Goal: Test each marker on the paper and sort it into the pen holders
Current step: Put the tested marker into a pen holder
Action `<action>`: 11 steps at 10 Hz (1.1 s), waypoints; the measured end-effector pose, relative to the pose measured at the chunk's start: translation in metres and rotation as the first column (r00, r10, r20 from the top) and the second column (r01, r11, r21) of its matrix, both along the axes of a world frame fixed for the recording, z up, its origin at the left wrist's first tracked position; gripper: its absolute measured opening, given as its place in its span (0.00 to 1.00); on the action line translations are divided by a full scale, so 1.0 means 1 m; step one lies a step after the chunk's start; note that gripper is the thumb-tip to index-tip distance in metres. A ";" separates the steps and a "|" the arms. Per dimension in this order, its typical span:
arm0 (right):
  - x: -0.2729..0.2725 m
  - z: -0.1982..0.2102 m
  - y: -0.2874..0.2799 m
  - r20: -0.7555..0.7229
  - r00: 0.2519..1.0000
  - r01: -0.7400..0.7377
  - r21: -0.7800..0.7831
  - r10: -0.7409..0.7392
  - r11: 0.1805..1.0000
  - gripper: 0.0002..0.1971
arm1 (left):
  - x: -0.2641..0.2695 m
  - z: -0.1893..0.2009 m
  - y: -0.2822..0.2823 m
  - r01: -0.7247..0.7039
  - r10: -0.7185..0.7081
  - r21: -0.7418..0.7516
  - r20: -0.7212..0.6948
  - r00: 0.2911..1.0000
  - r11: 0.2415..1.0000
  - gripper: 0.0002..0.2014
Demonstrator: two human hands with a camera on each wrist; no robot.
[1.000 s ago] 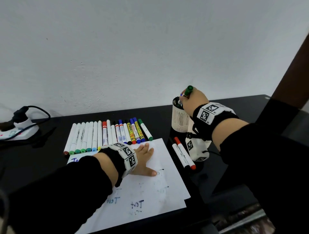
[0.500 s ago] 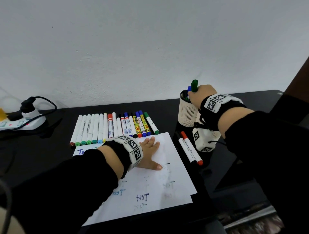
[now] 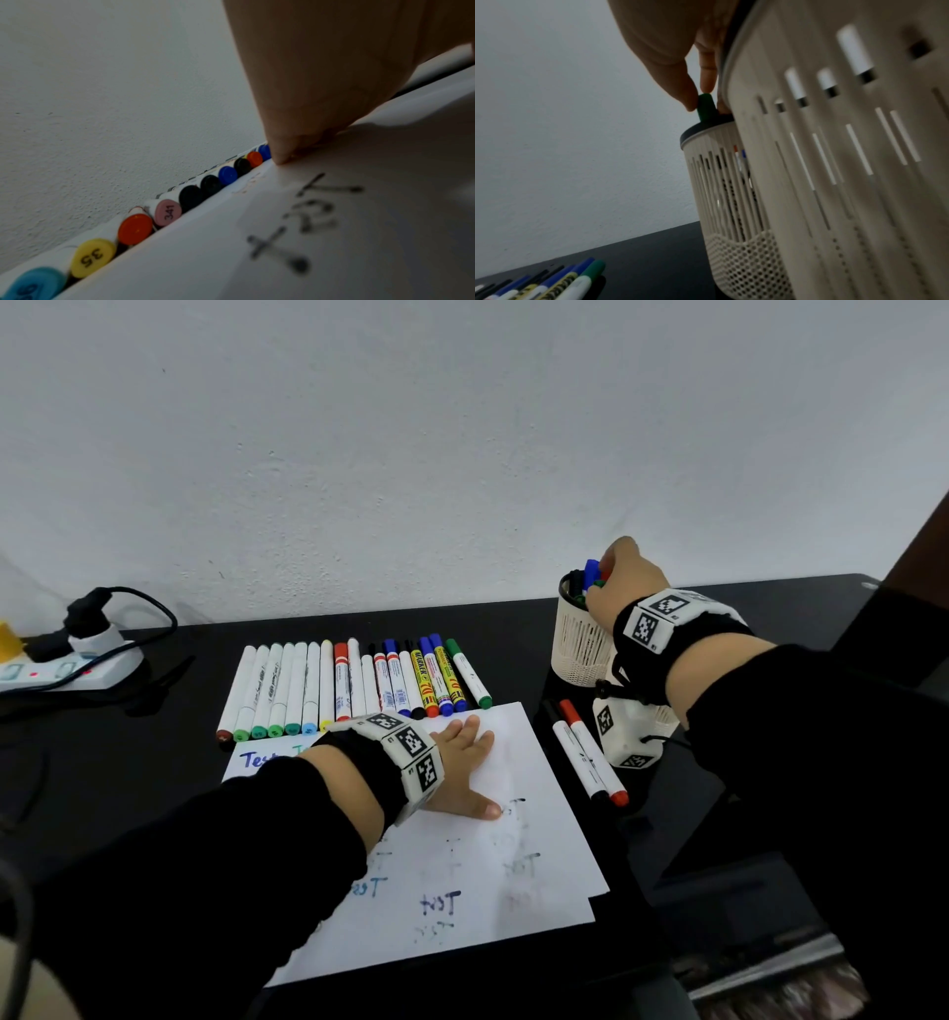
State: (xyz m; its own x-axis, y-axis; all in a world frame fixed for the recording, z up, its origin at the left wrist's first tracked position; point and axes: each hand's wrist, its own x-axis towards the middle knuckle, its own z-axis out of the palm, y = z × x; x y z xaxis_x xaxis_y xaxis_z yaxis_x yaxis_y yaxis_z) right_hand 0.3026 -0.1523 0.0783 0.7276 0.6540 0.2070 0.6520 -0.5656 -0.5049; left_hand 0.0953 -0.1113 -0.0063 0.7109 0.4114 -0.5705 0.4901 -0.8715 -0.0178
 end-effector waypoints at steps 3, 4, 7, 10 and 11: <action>-0.007 0.003 0.000 0.042 0.999 0.027 0.020 -0.028 0.999 0.13 | 0.000 -0.001 0.000 -0.002 0.002 0.003 0.012 1.000 1.000 0.46; -0.016 0.005 0.002 0.047 0.999 -0.010 0.049 0.007 0.999 0.11 | 0.000 -0.002 0.001 -0.009 0.009 -0.004 0.025 1.000 1.000 0.47; -0.053 -0.007 0.018 0.028 0.971 -0.231 -0.147 0.237 0.962 0.04 | -0.008 0.009 0.005 -0.023 0.023 -0.001 -0.001 1.000 1.000 0.48; -0.076 -0.044 0.057 -0.060 0.950 -0.289 -0.547 0.307 0.786 0.18 | -0.037 0.015 0.017 -0.036 0.039 0.045 -0.070 0.997 0.998 0.50; -0.080 -0.051 0.067 -0.055 0.954 -0.267 -0.600 0.293 0.754 0.16 | -0.043 0.011 0.020 -0.054 0.055 0.027 -0.054 0.997 0.998 0.50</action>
